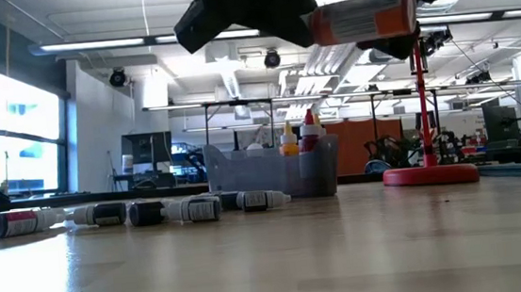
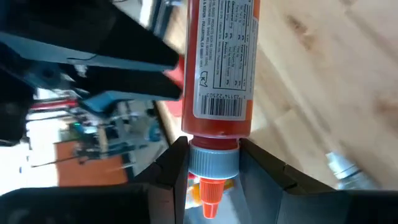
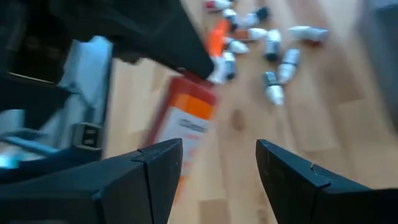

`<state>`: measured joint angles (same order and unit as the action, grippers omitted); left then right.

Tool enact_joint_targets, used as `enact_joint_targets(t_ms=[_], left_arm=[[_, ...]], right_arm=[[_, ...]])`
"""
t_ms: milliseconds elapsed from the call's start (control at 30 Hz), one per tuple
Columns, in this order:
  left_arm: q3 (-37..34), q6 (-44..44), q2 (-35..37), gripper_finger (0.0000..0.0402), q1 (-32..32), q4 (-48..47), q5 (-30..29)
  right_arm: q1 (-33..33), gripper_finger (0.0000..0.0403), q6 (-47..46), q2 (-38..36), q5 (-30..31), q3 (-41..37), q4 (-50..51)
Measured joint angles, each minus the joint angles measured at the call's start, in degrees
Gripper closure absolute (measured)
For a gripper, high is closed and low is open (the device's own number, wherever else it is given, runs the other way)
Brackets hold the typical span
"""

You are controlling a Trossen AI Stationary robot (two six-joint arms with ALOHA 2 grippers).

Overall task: Pick & Place food coloring
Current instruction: Put the big orange food coloring bottle into the black bin

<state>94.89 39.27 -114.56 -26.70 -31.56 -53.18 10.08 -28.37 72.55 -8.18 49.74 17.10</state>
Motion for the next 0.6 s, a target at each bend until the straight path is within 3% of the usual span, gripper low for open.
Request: enact_joint_targets(t_ms=[333,600], left_arm=[[0.0,10.1,0.0,0.0295,0.0,2.2,-1.4],[0.0,18.6,0.0,0.0295,0.0,4.1,-1.6]], right_arm=[[-0.5,0.0204,-0.3,3.5,-8.7,0.0,-6.9],[-0.9,0.0204,-1.1,4.4,-9.3,0.0,-9.1]])
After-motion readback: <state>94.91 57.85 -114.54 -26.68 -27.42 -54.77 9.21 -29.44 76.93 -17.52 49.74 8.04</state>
